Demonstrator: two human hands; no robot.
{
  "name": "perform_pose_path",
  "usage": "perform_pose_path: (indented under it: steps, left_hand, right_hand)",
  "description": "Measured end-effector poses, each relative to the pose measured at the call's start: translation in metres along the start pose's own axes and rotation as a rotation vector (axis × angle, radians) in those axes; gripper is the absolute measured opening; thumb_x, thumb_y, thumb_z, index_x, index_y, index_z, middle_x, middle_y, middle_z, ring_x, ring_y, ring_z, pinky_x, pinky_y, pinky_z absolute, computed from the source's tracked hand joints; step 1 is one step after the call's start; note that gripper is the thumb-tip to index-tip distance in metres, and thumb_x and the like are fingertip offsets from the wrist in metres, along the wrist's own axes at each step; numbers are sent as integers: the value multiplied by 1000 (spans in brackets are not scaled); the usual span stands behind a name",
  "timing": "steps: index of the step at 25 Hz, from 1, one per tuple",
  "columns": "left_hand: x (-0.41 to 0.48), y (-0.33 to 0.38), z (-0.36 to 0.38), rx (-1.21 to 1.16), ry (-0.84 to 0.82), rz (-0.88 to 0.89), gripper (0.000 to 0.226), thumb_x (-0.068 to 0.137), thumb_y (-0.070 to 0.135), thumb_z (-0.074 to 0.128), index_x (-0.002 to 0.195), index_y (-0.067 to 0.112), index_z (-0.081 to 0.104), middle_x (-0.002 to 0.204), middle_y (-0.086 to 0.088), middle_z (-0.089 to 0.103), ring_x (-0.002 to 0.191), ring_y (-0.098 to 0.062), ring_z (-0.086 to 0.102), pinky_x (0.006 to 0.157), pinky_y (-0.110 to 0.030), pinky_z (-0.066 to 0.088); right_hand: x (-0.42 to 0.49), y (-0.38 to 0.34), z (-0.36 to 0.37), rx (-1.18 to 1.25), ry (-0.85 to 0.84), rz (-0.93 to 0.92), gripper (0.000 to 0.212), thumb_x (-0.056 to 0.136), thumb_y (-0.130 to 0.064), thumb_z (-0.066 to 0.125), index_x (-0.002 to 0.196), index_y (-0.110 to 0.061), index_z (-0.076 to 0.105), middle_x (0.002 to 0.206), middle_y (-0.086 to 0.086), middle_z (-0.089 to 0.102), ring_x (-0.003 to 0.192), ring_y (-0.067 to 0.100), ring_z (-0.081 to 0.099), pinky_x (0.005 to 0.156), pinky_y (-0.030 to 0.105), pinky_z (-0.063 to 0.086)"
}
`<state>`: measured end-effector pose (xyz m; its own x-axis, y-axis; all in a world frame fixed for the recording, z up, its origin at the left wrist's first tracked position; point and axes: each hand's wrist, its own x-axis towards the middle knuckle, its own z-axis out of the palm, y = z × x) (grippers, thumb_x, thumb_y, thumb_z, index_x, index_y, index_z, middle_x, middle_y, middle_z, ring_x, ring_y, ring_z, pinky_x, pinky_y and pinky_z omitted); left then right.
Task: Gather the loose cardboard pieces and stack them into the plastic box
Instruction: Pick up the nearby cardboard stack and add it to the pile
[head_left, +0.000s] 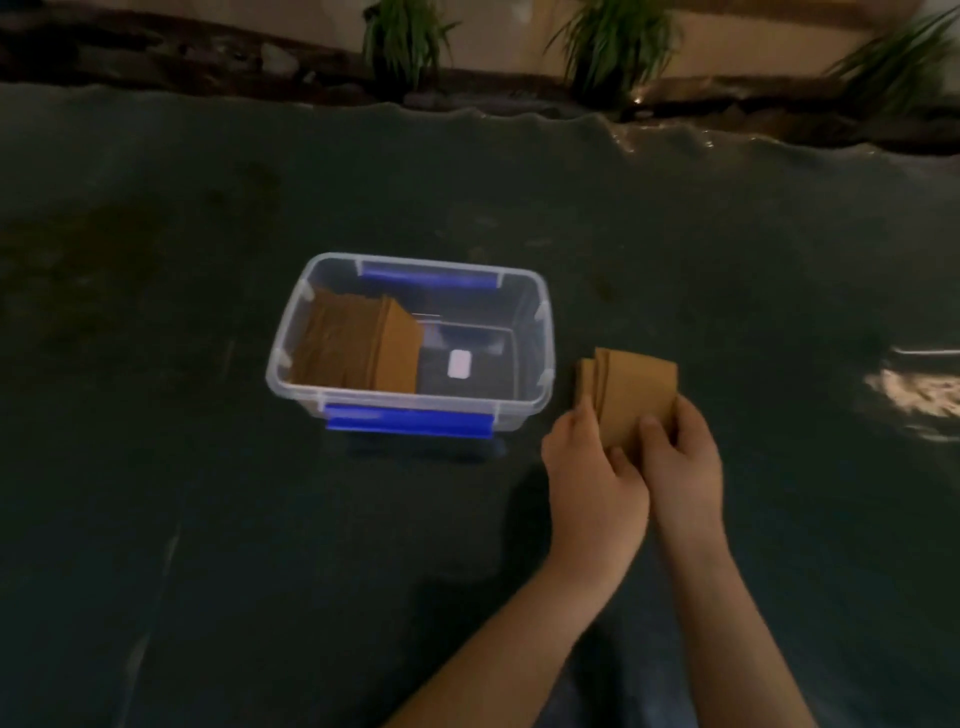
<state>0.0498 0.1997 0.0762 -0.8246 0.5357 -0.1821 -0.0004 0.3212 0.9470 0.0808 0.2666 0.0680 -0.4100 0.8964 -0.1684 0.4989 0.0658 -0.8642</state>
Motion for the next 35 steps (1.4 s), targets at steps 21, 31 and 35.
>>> perform_pose_path:
  steps: [21, 31, 35]
  left_hand:
    - [56, -43, 47, 340, 11, -75, 57, 88, 23, 53, 138, 16, 26, 140, -4, 40, 129, -20, 29, 106, -37, 33]
    - [17, -51, 45, -48, -108, -193, 54, 76, 20, 68, 124, 16, 45, 125, -4, 52, 112, -17, 54, 93, -39, 49]
    - [-8, -43, 9, 32, -9, 13, 40, 78, 13, 65, 110, 34, 52, 110, 15, 51, 95, 1, 58, 82, -15, 49]
  right_hand:
    - [189, -44, 14, -1224, -1114, -127, 88, 67, -39, 77, 140, -23, 31, 147, 4, 35, 132, 30, 36, 98, 36, 34]
    - [153, -4, -77, -716, -986, -350, 43, 72, -31, 75, 103, -40, 47, 108, -14, 59, 100, 4, 55, 84, 25, 45]
    - [78, 18, -95, -418, -692, -389, 45, 64, -36, 77, 100, -32, 50, 88, -13, 65, 83, 1, 61, 72, 5, 44]
